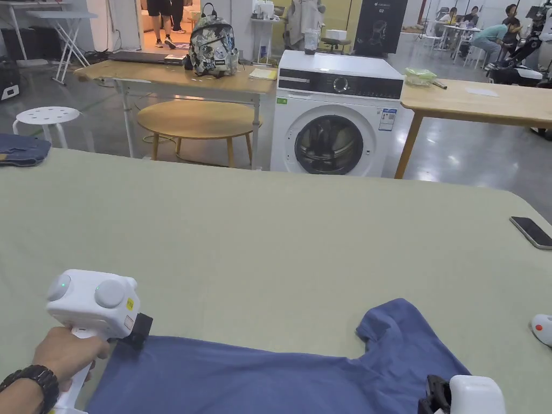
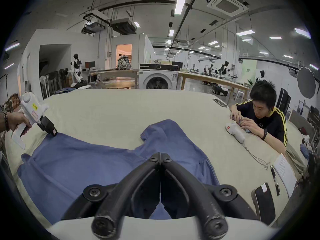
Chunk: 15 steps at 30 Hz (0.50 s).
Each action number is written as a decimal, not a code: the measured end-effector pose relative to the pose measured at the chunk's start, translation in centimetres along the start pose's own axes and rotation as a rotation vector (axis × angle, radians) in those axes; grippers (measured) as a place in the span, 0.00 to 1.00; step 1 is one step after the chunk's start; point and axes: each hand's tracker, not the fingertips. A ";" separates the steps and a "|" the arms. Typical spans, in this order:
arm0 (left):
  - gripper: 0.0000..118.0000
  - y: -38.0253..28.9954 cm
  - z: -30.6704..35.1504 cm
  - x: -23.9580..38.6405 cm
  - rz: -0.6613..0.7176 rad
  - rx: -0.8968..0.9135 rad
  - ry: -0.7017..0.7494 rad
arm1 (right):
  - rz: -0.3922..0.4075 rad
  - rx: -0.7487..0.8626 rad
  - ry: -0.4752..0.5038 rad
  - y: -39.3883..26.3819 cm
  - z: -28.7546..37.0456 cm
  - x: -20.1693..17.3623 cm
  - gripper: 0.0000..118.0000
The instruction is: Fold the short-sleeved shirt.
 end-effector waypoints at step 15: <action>0.00 -1.8 4.2 -0.8 0.018 0.188 -0.096 | -0.071 -0.257 0.018 6.2 -8.4 7.0 0.24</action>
